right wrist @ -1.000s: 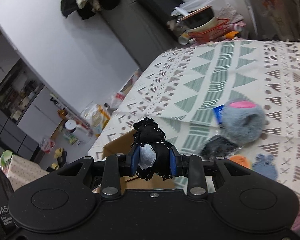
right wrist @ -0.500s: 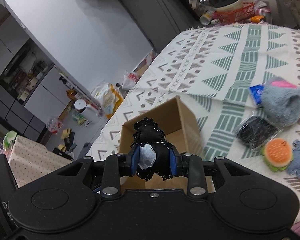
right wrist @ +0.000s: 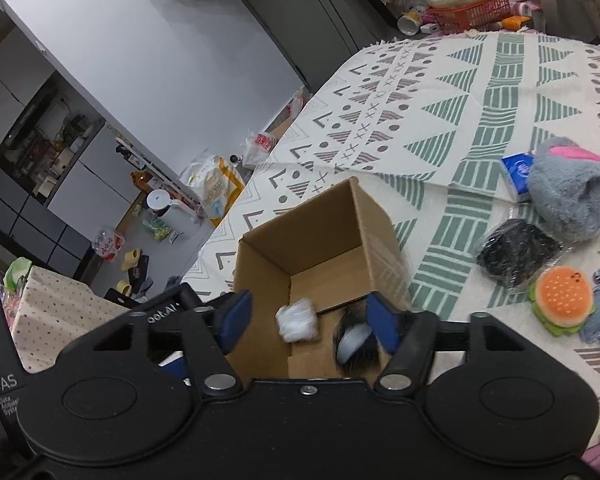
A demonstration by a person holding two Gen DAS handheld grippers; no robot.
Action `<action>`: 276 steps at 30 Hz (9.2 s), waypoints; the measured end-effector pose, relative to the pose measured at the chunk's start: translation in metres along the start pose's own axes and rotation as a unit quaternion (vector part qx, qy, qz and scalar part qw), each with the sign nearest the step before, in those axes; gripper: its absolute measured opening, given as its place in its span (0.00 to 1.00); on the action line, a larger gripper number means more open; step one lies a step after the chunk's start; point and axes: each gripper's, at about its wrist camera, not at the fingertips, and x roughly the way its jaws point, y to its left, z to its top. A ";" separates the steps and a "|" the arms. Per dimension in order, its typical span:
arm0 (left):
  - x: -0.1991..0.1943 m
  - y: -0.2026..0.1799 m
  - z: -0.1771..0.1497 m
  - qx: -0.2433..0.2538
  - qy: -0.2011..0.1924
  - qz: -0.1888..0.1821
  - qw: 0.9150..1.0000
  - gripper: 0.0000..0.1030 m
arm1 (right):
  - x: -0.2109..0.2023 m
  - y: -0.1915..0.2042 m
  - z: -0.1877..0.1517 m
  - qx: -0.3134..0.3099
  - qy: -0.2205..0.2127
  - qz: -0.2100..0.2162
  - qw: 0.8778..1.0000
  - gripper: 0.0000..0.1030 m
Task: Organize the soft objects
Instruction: 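Carry both items into the cardboard box and open both tools, then withdraw both tools from the box back toward the pile, then grasp the burger plush with the left tool while the right tool grasps the denim pouch, then carry the burger and denim pouch into the box and open both tools, then move both tools from the box toward the grey plush mouse, then close both tools on the grey plush mouse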
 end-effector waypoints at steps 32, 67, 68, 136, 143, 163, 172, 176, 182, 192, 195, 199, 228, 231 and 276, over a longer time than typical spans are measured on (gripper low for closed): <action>-0.014 -0.102 -0.062 0.171 0.006 -0.092 0.981 0.81 | -0.105 -0.135 0.010 0.039 -0.034 -0.122 0.991 1.00; 0.052 -0.184 -0.124 0.193 0.107 -0.105 0.970 0.71 | -0.067 -0.234 -0.011 0.274 -0.003 -0.092 0.957 0.80; 0.055 -0.184 -0.126 0.192 0.109 -0.106 0.970 0.71 | -0.063 -0.236 -0.011 0.279 0.002 -0.091 0.956 0.76; -0.023 -0.117 -0.072 0.135 0.020 -0.150 0.979 0.39 | -0.100 -0.155 0.003 0.161 -0.103 -0.068 0.979 0.14; -0.032 -0.100 -0.060 0.120 0.004 -0.148 0.982 0.39 | -0.102 -0.123 0.007 0.138 -0.110 -0.049 0.983 0.14; -0.031 -0.047 -0.041 0.070 -0.019 -0.114 0.991 0.39 | -0.067 -0.049 0.000 0.068 -0.078 -0.026 0.994 0.14; -0.014 -0.025 -0.033 0.042 -0.009 -0.081 0.996 0.39 | -0.036 -0.023 -0.004 0.042 -0.051 -0.014 0.998 0.14; -0.006 -0.016 -0.029 0.028 -0.003 -0.053 0.998 0.39 | -0.020 -0.017 -0.005 0.050 -0.029 0.000 0.998 0.14; 0.003 -0.007 -0.025 0.010 0.001 -0.006 1.000 0.51 | 0.001 -0.013 -0.008 0.068 0.006 0.010 0.998 0.21; 0.006 -0.011 -0.025 -0.009 -0.006 0.008 1.000 0.78 | -0.021 -0.038 0.001 0.079 -0.015 -0.008 0.997 0.64; 0.005 -0.016 -0.028 -0.004 -0.007 0.003 1.000 0.78 | -0.033 -0.050 0.006 0.075 -0.030 -0.019 0.997 0.73; 0.004 -0.023 -0.031 0.007 -0.009 0.004 1.000 0.78 | -0.050 -0.067 0.010 0.072 -0.039 -0.029 0.996 0.82; -0.003 -0.121 -0.056 0.149 -0.004 -0.023 0.989 0.83 | -0.090 -0.182 0.022 0.113 -0.108 -0.041 0.987 0.94; -0.002 -0.133 -0.064 0.167 -0.001 -0.024 0.986 0.83 | -0.089 -0.188 0.023 0.119 -0.110 -0.036 0.986 0.94; 0.096 -0.233 -0.108 0.326 0.080 -0.117 0.935 0.72 | -0.024 -0.276 0.039 0.216 -0.025 -0.012 0.976 0.58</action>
